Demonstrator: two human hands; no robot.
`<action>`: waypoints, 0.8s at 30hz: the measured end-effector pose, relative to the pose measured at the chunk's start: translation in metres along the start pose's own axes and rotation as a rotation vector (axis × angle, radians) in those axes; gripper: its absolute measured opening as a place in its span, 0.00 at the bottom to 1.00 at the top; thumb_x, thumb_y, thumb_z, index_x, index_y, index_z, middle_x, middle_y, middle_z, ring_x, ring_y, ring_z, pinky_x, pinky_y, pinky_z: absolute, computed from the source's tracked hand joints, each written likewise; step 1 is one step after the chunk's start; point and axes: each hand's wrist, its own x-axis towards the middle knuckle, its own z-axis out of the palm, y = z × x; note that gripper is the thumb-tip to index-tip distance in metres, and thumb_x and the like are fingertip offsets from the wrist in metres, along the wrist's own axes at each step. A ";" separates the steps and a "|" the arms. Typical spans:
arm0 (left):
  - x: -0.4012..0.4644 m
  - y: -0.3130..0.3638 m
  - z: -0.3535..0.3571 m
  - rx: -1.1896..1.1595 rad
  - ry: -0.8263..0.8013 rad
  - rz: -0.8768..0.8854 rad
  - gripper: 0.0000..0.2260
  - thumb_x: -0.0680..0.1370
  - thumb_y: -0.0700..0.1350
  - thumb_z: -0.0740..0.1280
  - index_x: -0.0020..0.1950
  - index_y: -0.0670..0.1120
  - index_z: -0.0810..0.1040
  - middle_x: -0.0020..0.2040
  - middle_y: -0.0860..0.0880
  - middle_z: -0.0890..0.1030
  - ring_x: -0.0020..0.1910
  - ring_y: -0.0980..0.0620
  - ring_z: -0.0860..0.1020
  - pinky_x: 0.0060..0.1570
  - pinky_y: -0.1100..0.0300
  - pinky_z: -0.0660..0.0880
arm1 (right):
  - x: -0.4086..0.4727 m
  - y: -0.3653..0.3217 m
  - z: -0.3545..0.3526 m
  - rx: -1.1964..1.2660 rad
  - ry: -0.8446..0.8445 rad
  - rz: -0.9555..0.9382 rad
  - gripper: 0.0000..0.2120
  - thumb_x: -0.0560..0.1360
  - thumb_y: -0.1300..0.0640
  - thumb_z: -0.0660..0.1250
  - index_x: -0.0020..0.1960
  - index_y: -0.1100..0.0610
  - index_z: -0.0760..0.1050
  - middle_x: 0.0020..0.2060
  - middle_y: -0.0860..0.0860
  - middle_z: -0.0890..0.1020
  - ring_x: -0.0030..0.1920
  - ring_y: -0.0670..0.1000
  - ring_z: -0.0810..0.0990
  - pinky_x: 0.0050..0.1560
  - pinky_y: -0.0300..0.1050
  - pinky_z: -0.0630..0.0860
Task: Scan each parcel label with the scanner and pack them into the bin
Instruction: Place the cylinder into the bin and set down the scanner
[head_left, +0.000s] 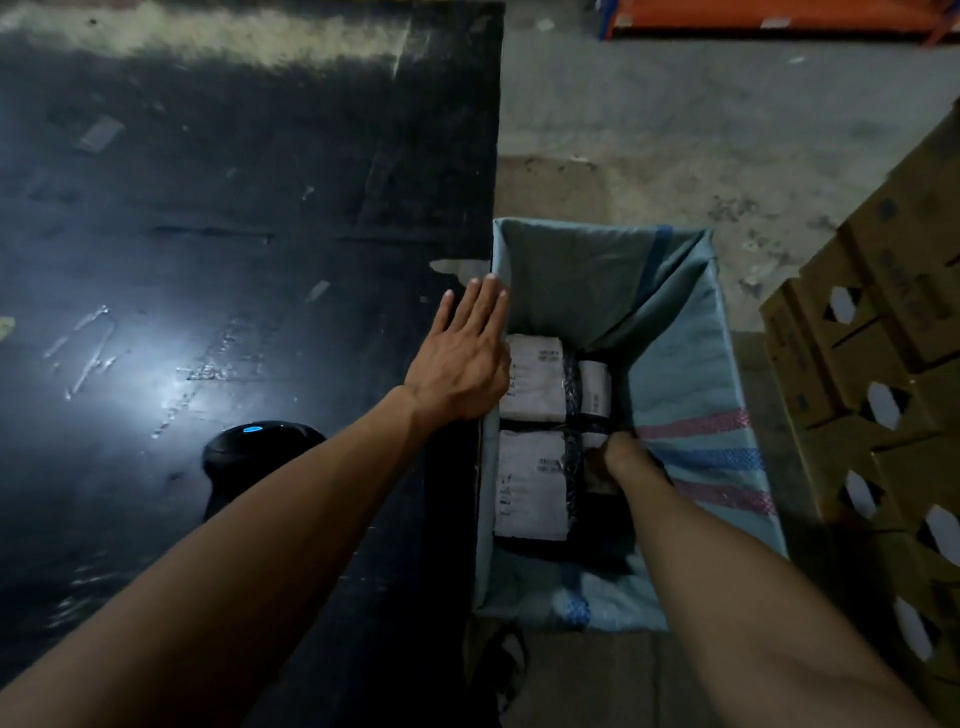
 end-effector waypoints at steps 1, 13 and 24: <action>-0.001 0.002 -0.007 -0.012 -0.019 -0.002 0.30 0.83 0.54 0.46 0.82 0.42 0.45 0.82 0.43 0.41 0.81 0.47 0.39 0.78 0.49 0.35 | -0.010 -0.002 -0.005 -0.023 0.072 -0.058 0.26 0.84 0.53 0.62 0.77 0.65 0.66 0.74 0.61 0.72 0.71 0.62 0.74 0.69 0.51 0.72; -0.074 -0.075 -0.119 -0.257 0.060 -0.069 0.19 0.81 0.55 0.63 0.63 0.42 0.78 0.61 0.39 0.79 0.61 0.39 0.77 0.61 0.46 0.74 | -0.227 -0.063 -0.012 0.080 0.497 -0.614 0.34 0.76 0.33 0.64 0.74 0.52 0.66 0.69 0.58 0.76 0.66 0.61 0.77 0.61 0.53 0.75; -0.219 -0.183 -0.056 -0.185 -0.025 -0.327 0.27 0.86 0.53 0.50 0.81 0.41 0.54 0.83 0.43 0.50 0.81 0.44 0.50 0.78 0.45 0.45 | -0.354 -0.142 0.146 0.359 0.198 -0.575 0.45 0.71 0.26 0.63 0.79 0.49 0.57 0.70 0.62 0.75 0.68 0.63 0.77 0.66 0.51 0.75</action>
